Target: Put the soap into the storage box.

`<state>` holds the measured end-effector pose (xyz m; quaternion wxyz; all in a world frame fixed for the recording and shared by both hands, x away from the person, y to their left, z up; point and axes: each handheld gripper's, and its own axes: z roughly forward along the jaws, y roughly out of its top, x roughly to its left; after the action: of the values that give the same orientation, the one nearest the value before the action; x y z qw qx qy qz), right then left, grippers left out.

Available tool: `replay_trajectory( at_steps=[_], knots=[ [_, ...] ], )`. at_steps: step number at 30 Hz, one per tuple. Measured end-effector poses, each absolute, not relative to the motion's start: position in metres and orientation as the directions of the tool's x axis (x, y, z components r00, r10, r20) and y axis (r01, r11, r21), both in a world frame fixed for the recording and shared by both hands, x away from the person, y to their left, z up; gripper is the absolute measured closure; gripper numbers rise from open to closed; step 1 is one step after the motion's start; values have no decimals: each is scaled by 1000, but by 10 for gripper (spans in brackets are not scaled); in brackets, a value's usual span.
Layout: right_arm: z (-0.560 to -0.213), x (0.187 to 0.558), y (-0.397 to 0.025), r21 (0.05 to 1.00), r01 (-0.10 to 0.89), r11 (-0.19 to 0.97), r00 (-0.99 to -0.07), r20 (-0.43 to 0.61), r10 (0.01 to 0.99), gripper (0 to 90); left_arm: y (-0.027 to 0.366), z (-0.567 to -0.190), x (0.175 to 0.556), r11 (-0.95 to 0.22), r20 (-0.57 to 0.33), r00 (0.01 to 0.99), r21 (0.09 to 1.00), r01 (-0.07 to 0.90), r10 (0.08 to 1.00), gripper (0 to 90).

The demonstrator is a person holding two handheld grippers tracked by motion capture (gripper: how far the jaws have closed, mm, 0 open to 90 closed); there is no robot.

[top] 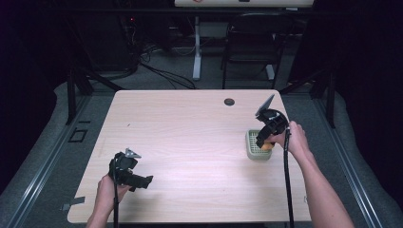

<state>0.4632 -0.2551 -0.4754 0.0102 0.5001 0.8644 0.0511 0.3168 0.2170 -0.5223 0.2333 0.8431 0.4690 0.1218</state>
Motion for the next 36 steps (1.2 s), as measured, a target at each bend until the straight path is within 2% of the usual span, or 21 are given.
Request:
replay_trajectory(
  at_steps=[36],
  knots=[
    [-508,489,-243,41,868,496,-496,1,868,265,217,-522,316,-458,-10,535,506,731,845,0]
  ],
)
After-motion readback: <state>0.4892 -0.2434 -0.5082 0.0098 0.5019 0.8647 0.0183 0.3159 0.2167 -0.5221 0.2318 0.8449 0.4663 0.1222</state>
